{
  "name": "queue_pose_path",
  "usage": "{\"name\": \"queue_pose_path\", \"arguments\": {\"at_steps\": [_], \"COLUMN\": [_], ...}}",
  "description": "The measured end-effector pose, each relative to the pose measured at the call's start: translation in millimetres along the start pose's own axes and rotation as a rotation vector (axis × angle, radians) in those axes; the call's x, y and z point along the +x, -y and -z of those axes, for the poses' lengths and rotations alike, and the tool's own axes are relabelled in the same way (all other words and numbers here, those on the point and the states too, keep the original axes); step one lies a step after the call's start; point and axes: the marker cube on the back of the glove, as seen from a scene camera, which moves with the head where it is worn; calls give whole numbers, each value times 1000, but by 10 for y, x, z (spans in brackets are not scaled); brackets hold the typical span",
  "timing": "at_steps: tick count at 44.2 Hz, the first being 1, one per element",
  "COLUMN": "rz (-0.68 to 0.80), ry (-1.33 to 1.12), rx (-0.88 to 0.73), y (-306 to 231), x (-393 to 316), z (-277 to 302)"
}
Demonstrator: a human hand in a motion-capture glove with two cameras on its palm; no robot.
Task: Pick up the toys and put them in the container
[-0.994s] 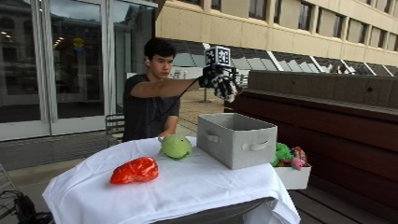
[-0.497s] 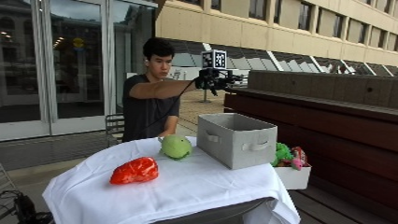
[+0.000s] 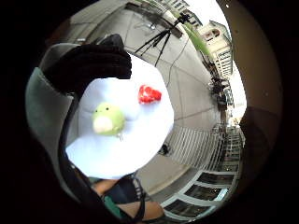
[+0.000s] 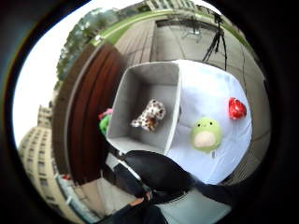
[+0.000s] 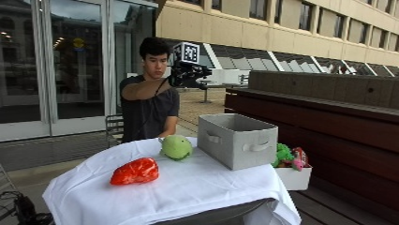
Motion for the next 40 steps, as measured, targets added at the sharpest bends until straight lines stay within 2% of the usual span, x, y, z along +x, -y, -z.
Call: {"name": "queue_pose_path", "arguments": {"at_steps": [8,16,31,40], "rz": [-48,-16,-38,-92], "ry": [34,45,26,44], "rx": [-32,-98,-210,-330], "y": [-58,-96,-382,-568], "x": [374,584,487,451], "z": [-283,-802,-1772,-2261]}}
